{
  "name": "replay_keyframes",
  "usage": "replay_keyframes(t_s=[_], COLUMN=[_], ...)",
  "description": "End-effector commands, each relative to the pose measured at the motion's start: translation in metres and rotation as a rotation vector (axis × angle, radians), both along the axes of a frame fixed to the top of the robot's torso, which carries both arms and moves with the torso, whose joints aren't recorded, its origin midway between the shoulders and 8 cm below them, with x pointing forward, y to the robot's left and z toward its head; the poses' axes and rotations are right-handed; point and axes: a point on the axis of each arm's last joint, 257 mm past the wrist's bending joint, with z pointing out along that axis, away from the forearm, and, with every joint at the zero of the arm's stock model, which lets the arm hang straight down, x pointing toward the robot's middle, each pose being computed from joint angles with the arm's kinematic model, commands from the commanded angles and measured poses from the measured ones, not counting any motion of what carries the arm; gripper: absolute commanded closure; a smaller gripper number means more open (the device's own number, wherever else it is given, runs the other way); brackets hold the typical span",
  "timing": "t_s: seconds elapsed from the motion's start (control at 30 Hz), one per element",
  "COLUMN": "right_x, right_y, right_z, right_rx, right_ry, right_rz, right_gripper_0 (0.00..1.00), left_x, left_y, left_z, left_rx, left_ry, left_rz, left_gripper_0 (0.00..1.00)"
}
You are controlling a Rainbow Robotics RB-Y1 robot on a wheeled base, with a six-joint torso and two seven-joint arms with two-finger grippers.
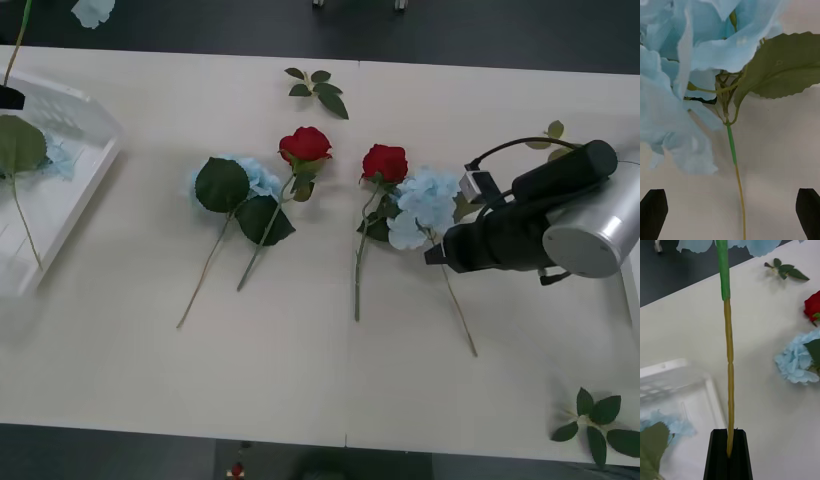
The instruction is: Put the red flowers into the right box and the blue flowers into the left box
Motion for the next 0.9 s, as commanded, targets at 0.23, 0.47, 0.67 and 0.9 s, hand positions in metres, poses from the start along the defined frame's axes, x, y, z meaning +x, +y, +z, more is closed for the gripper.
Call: replay_keyframes(t_s=[0.23, 0.47, 0.67, 0.9], right_x=[0.006, 0.001, 0.007, 0.016], right_y=[-0.005, 0.005, 0.005, 0.007], right_z=[-0.036, -0.05, -0.061, -0.075], right_rx=[-0.045, -0.045, -0.074, -0.105], right_ry=[-0.008, -0.003, -0.023, -0.039], right_rz=[-0.034, -0.027, -0.033, -0.046], right_gripper_0=[0.0, 0.0, 0.0, 0.0], left_x=[-0.001, -0.018, -0.031, -0.042], left_y=[0.124, 0.177, 0.208, 0.207], left_z=[0.04, 0.032, 0.027, -0.012], left_rx=[0.194, 0.256, 0.253, 0.153], left_ry=[-0.026, 0.045, 0.092, 0.185], left_rz=[0.316, 0.515, 0.678, 0.777], left_gripper_0=[1.0, 1.0, 1.0, 1.0])
